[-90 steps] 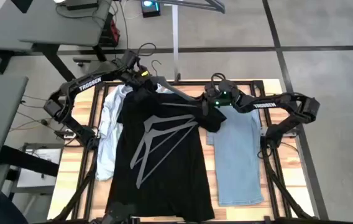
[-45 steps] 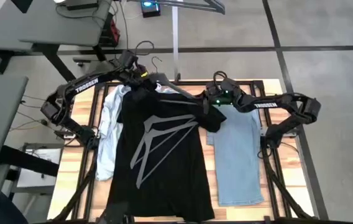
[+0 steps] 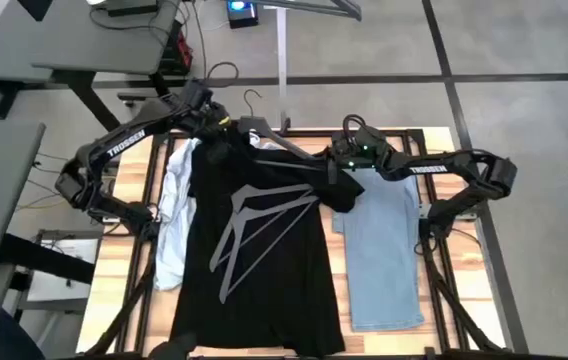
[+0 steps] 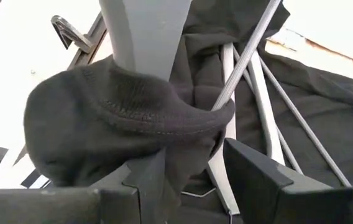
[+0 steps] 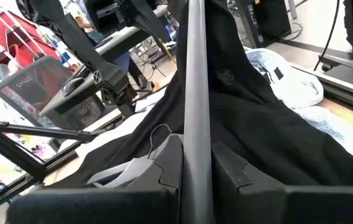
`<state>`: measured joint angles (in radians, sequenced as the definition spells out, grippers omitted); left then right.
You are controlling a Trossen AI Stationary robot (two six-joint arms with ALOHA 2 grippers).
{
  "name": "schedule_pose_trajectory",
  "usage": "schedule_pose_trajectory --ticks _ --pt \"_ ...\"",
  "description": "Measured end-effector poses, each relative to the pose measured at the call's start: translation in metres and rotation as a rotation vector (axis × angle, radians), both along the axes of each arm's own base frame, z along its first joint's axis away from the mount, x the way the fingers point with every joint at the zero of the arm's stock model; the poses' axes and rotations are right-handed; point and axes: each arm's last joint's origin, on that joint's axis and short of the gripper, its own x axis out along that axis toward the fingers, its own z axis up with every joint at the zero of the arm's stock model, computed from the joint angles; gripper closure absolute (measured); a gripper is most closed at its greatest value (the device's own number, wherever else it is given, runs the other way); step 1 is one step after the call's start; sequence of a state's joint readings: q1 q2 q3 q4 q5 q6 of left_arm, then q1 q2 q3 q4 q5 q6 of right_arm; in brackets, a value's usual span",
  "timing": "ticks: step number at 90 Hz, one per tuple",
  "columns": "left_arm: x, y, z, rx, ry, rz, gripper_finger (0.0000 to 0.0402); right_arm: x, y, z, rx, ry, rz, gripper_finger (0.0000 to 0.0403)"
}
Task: Hang clothes
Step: Insert the black shirt on the grey hanger
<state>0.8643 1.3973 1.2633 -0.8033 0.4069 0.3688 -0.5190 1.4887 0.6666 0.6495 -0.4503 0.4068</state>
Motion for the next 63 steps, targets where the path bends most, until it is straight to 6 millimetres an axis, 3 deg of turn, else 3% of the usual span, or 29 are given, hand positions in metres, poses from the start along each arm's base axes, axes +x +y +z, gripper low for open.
schedule_pose_trajectory --ticks 42,63 --pt "-0.007 0.003 0.006 0.185 0.117 0.069 0.0253 0.001 0.002 0.000 0.011 -0.002 0.039 0.0373" --pt "-0.012 -0.001 0.001 0.109 0.147 0.044 0.0253 0.001 0.001 0.002 0.000 -0.019 0.024 0.0373"
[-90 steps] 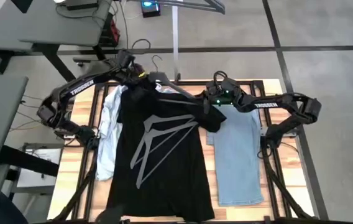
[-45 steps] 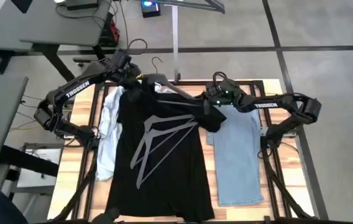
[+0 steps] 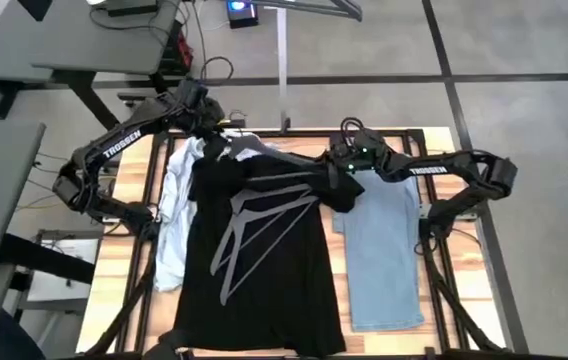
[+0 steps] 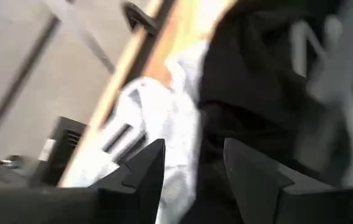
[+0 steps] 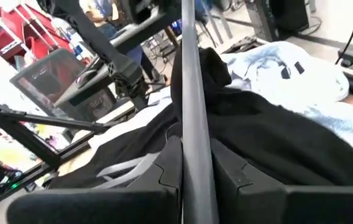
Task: Hang clothes
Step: Insert the black shirt on the grey hanger
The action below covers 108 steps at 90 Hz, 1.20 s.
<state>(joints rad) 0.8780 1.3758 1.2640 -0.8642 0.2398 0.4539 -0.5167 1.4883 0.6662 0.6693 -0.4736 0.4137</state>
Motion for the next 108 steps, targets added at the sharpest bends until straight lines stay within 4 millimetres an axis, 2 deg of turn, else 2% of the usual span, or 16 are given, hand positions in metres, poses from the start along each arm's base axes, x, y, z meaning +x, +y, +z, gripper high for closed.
schedule_pose_trajectory --ticks 20,34,45,52,66,77,108 --pt "-0.017 -0.008 -0.001 -0.190 -0.033 -0.025 0.0254 0.000 0.000 0.000 0.004 -0.004 -0.012 0.0373" --pt "-0.028 -0.013 0.004 -0.188 -0.012 -0.005 0.0254 0.000 -0.001 0.000 0.016 -0.003 -0.019 0.0373" --pt "-0.032 -0.016 0.004 -0.260 -0.052 -0.029 0.0254 0.000 -0.001 0.000 0.017 -0.004 -0.015 0.0373" --pt "-0.029 -0.017 0.000 -0.281 -0.041 -0.054 0.0254 0.000 -0.001 0.000 0.021 -0.004 -0.013 0.0373" --pt "-0.021 -0.015 -0.022 -0.349 -0.023 -0.080 0.0254 0.000 -0.001 0.000 0.020 -0.006 -0.010 0.0373" --pt "-0.018 -0.009 -0.031 -0.337 -0.046 -0.060 0.0254 0.000 -0.001 0.001 0.015 -0.013 -0.011 0.0373" --pt "0.000 -0.012 -0.024 -0.352 -0.199 -0.132 0.0254 0.000 -0.001 0.002 -0.008 -0.018 -0.004 0.0373"
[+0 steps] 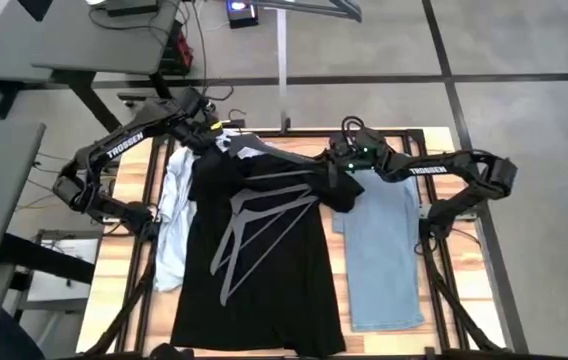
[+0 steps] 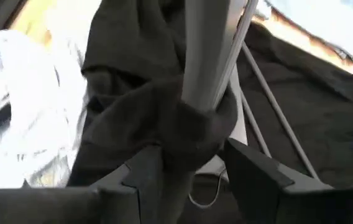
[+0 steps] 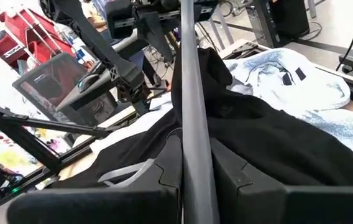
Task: Hang clothes
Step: Insert the black shirt on the grey hanger
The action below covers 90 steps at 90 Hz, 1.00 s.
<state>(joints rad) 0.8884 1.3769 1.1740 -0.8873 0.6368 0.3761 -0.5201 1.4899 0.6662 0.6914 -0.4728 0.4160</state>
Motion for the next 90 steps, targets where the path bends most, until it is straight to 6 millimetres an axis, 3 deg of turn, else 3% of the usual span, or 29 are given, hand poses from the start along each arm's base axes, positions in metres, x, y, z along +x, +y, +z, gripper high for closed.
schedule_pose_trajectory --ticks 33,47,64,73,90 --pt "0.018 -0.002 0.008 0.011 -0.123 -0.001 0.0254 0.002 0.004 0.000 -0.019 0.004 0.016 0.0373" --pt "0.013 -0.001 0.013 0.091 -0.023 0.009 0.0254 0.002 0.004 -0.001 -0.020 0.004 0.014 0.0373" --pt "0.011 0.009 0.046 0.247 -0.058 0.053 0.0254 0.002 0.003 -0.001 -0.021 0.005 0.000 0.0373" --pt "0.007 0.009 0.057 0.311 0.007 0.081 0.0254 0.000 0.001 -0.001 -0.019 0.008 -0.005 0.0373" --pt "-0.012 0.009 0.055 0.277 0.178 0.122 0.0254 0.000 0.001 -0.001 -0.017 0.010 0.006 0.0373"
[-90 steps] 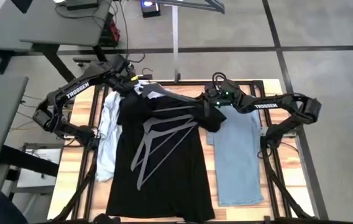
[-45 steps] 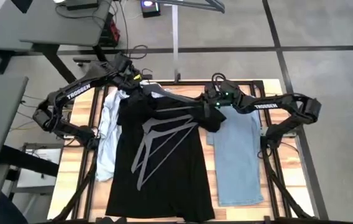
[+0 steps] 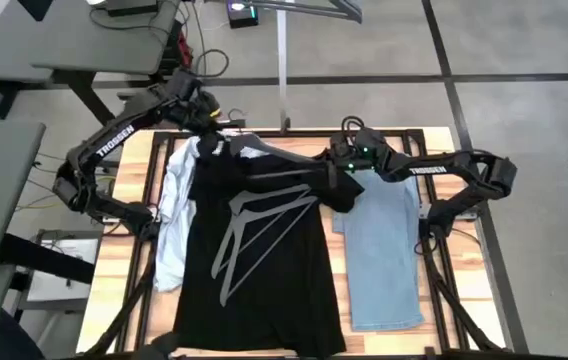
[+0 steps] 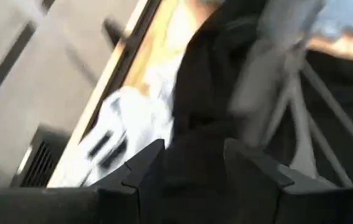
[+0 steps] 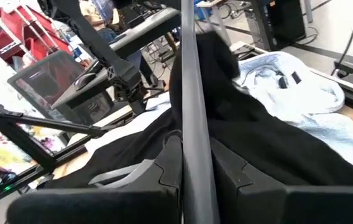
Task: Hang clothes
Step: Insert the black shirt on the grey hanger
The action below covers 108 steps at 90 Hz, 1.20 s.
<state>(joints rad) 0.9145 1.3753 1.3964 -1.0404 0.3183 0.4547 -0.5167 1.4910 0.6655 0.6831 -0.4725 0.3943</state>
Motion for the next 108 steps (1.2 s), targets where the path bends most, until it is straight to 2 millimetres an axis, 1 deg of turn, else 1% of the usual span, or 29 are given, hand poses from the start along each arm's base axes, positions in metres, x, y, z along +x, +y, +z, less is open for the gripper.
schedule_pose_trajectory --ticks 15,25,30,39,50,66,85,108 --pt "-0.011 -0.002 -0.008 -0.094 0.061 0.031 0.0254 0.000 0.000 -0.001 0.004 0.007 -0.001 0.0373" --pt "-0.015 -0.011 -0.027 -0.233 0.107 0.009 0.0254 0.000 0.000 -0.001 0.005 0.009 -0.001 0.0373" --pt "-0.014 -0.015 -0.038 -0.278 0.122 -0.011 0.0254 0.000 0.000 -0.001 0.005 0.009 -0.001 0.0373" --pt "-0.009 -0.020 -0.059 -0.303 0.151 -0.053 0.0254 0.000 0.000 -0.001 0.004 0.009 -0.001 0.0373" --pt "-0.001 -0.018 -0.070 -0.251 0.110 -0.069 0.0254 0.000 0.000 -0.001 0.002 0.009 -0.001 0.0373" --pt "0.014 -0.017 -0.072 -0.183 0.000 -0.110 0.0254 0.000 0.000 -0.001 0.002 0.009 -0.001 0.0373" --pt "0.032 -0.015 -0.063 -0.160 -0.181 -0.119 0.0254 0.000 0.000 -0.001 0.002 0.009 -0.005 0.0373" --pt "0.046 -0.016 -0.056 -0.146 -0.285 -0.124 0.0254 0.000 0.000 -0.001 0.001 0.008 -0.001 0.0373"
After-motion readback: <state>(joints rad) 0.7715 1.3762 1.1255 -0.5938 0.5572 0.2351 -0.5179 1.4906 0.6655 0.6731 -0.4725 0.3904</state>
